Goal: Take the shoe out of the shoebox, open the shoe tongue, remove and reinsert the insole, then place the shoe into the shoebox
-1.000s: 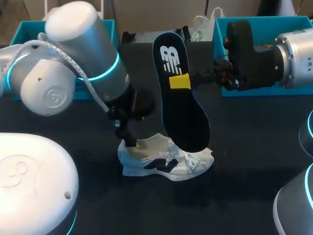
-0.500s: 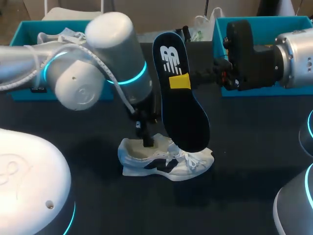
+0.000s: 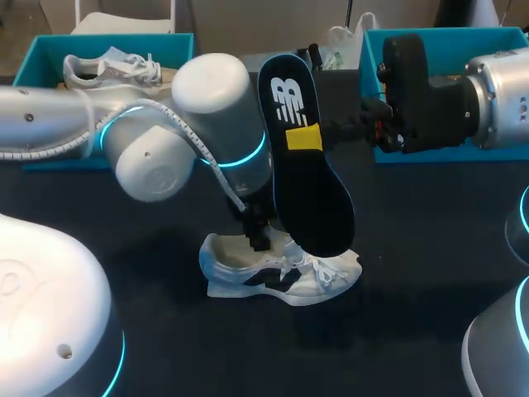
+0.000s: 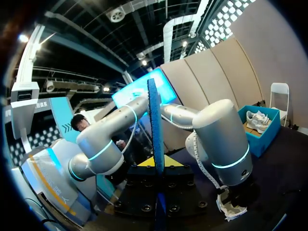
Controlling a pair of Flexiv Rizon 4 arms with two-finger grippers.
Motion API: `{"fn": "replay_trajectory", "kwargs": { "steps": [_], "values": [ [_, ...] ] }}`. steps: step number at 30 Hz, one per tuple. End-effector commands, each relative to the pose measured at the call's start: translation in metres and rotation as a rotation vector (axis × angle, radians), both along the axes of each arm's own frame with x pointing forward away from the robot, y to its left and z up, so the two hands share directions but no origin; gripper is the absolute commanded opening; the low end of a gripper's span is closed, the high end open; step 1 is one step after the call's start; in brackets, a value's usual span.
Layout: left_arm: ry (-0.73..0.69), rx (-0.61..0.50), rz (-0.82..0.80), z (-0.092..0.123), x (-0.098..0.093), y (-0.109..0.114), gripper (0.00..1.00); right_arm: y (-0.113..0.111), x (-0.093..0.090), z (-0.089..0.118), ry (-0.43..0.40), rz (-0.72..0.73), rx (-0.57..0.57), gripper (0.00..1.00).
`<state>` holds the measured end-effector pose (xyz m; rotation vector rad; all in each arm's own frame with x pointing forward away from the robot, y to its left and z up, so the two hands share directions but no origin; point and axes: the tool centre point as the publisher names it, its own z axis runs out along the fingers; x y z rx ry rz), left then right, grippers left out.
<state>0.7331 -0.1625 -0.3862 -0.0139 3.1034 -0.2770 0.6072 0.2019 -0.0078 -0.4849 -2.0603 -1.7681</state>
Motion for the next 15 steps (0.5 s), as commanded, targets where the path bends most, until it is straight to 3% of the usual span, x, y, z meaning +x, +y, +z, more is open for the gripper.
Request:
{"fn": "replay_trajectory", "kwargs": {
  "steps": [1,8,15],
  "values": [
    [0.003,0.004,-0.005,-0.006,0.0,-0.003,0.0,0.003,0.001,0.0,0.001,0.0,-0.003,0.0],
    [0.015,-0.034,-0.081,0.009,0.0,0.002,0.0,0.003,0.001,0.0,0.001,0.0,-0.003,0.0],
    [-0.044,-0.091,-0.351,0.03,0.0,0.013,0.0,0.003,0.001,0.0,0.001,0.0,-0.003,0.0]
  ]
}}
